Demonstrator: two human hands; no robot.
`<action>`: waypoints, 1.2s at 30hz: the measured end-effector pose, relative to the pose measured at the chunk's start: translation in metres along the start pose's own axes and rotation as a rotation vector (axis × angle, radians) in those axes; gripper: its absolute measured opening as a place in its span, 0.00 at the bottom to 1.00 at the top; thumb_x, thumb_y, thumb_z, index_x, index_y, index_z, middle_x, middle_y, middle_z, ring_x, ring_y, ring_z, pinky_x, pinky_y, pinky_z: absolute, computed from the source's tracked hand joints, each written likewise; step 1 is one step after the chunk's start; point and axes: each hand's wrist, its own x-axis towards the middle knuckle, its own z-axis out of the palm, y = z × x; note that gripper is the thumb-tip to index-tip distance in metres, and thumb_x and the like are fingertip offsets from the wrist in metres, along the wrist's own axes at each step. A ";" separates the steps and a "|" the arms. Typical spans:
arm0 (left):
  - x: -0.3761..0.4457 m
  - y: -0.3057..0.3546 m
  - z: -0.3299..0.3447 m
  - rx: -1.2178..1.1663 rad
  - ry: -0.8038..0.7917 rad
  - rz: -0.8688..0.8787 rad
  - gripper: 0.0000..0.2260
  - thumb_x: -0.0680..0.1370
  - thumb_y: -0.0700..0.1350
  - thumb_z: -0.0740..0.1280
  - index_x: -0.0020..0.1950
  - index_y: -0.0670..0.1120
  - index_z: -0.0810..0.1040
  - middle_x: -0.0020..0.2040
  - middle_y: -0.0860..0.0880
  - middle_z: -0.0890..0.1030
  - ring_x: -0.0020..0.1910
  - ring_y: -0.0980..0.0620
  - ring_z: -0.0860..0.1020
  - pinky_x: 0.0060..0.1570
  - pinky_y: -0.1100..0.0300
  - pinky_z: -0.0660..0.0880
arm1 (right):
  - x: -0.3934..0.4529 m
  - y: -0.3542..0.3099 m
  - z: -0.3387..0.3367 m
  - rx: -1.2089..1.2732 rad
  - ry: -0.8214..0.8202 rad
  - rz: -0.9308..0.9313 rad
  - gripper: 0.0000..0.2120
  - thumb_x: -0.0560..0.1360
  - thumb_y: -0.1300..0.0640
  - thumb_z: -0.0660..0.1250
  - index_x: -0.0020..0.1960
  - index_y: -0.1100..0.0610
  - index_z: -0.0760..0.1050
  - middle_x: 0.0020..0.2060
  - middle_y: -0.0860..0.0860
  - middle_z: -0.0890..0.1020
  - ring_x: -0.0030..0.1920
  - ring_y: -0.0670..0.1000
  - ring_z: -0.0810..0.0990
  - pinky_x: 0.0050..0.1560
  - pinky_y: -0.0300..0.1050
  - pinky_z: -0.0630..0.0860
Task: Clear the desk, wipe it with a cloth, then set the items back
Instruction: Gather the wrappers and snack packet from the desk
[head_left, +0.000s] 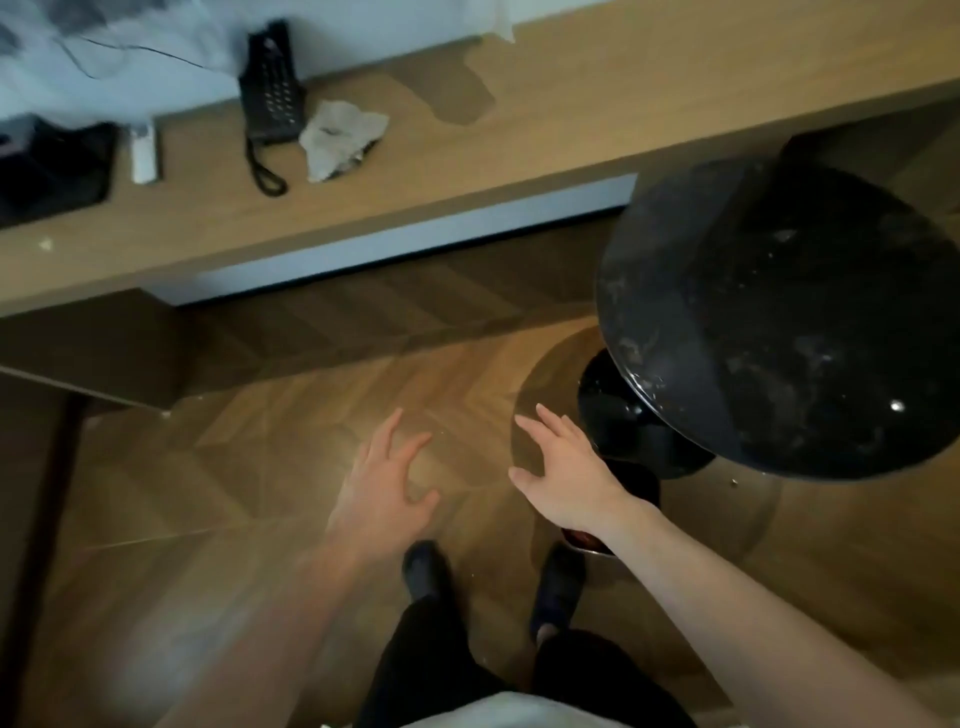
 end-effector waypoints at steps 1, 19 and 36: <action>-0.013 -0.007 -0.019 -0.017 0.057 -0.015 0.31 0.77 0.55 0.72 0.79 0.58 0.66 0.84 0.54 0.50 0.81 0.48 0.55 0.78 0.49 0.60 | -0.002 -0.022 -0.004 -0.017 -0.009 -0.040 0.34 0.82 0.43 0.65 0.83 0.40 0.53 0.84 0.41 0.47 0.84 0.51 0.42 0.81 0.53 0.52; -0.180 -0.257 -0.223 -0.093 0.558 -0.236 0.33 0.78 0.65 0.66 0.81 0.65 0.57 0.83 0.60 0.41 0.83 0.50 0.44 0.81 0.44 0.54 | 0.005 -0.405 0.077 -0.420 -0.049 -0.614 0.34 0.82 0.42 0.65 0.83 0.38 0.51 0.83 0.38 0.43 0.83 0.46 0.41 0.81 0.51 0.51; -0.118 -0.414 -0.375 -0.023 0.631 -0.409 0.34 0.79 0.67 0.63 0.82 0.66 0.52 0.83 0.59 0.36 0.83 0.52 0.39 0.82 0.46 0.47 | 0.141 -0.605 0.106 -0.540 -0.145 -0.680 0.33 0.82 0.40 0.63 0.82 0.33 0.50 0.82 0.34 0.41 0.84 0.48 0.44 0.81 0.56 0.57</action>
